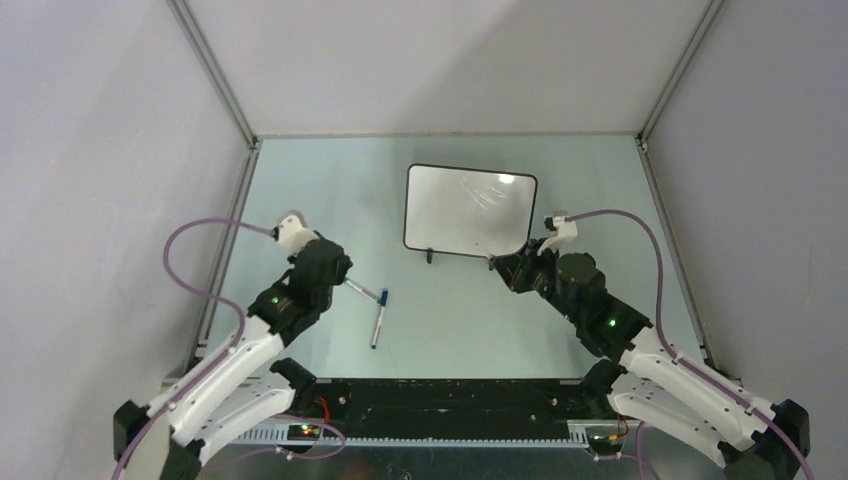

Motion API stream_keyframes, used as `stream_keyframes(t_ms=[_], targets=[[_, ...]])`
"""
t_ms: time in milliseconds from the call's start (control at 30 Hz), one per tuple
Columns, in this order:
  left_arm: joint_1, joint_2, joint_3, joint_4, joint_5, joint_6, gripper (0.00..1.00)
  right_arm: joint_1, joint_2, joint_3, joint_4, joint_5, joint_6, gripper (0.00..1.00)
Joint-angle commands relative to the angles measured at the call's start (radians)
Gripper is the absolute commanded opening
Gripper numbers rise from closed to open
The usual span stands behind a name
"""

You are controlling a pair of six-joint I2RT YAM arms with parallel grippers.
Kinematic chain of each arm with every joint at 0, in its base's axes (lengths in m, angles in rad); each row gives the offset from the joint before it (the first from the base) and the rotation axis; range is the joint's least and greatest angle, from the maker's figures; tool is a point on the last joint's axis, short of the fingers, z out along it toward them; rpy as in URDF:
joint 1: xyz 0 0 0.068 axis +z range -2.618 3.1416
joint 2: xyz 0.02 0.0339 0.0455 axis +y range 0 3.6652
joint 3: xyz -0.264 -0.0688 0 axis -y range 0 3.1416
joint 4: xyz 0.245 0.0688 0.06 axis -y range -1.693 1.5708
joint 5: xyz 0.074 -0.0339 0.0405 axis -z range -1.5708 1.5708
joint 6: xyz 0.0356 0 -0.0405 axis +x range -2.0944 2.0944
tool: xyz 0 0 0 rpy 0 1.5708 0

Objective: Write a sentence on the whiteboard
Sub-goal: Place the pen cap at the center of the board.

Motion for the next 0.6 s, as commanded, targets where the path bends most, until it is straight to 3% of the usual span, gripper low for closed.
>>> stream_keyframes(t_ms=[0,400,567], targets=[[0.07,0.123,0.075,-0.092,0.056,0.137,0.0,-0.066,0.061,0.142,-0.272,-0.04,-0.017,0.0],[0.176,0.444,0.096,0.06,0.342,0.253,0.03,-0.08,0.017,0.281,-0.622,-0.008,0.168,0.0],[0.203,0.601,0.15,0.086,0.4,0.288,0.02,-0.089,-0.019,0.282,-0.611,-0.026,0.178,0.0]])
